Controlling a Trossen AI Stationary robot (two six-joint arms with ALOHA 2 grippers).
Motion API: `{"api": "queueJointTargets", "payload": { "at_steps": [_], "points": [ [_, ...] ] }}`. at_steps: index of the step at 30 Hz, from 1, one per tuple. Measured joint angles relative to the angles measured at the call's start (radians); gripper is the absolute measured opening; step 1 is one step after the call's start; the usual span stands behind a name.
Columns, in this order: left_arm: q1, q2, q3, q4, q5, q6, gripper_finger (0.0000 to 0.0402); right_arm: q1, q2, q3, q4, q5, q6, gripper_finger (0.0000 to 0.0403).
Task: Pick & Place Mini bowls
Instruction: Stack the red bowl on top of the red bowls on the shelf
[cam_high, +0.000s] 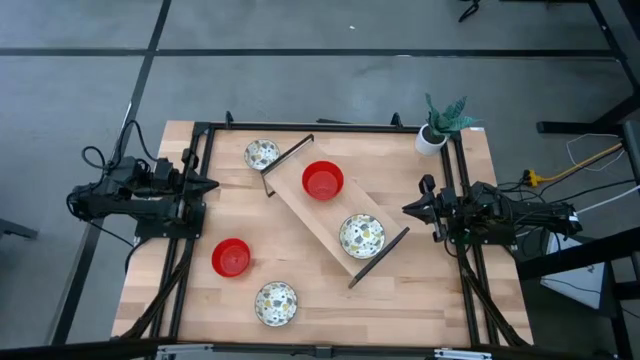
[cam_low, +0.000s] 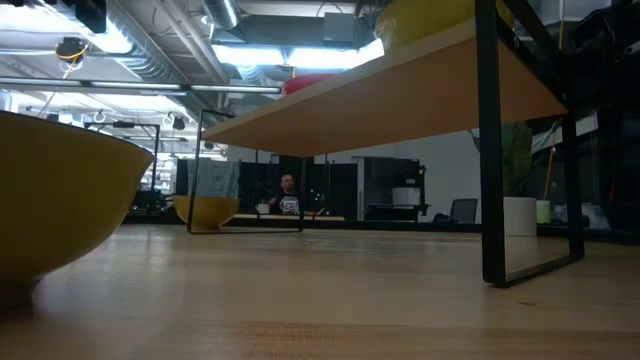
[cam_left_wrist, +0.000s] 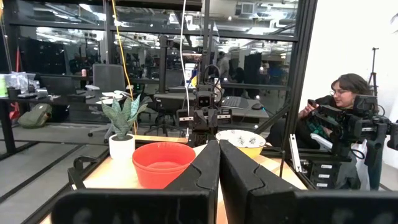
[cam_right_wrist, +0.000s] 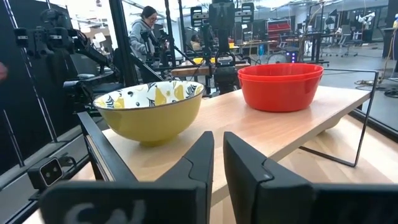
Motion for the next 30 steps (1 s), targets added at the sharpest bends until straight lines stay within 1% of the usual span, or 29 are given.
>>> {"api": "queueJointTargets", "payload": {
  "at_steps": [15, 19, 23, 27, 30],
  "points": [
    [0.000, 0.000, 0.000, 0.000, 0.000, 0.000, 0.0004, 0.000, 0.000, 0.000, 0.000, 0.000, 0.002, 0.0039],
    [0.000, 0.000, 0.000, 0.000, -0.036, 0.022, 0.0004, 0.000, 0.000, 0.000, 0.000, 0.000, 0.002, 0.0039],
    [0.000, 0.000, 0.000, 0.005, -0.036, 0.025, 0.0004, 0.000, 0.000, 0.000, 0.000, 0.000, 0.000, 0.0039],
    [0.000, 0.000, 0.000, 0.010, -0.008, -0.039, 0.0004, 0.000, 0.000, 0.000, 0.000, 0.000, 0.000, 0.0039],
    [0.000, 0.000, 0.000, 0.063, 0.021, -0.089, 0.0004, 0.000, 0.000, 0.000, 0.000, 0.000, 0.002, 0.0039]
  ]
}}
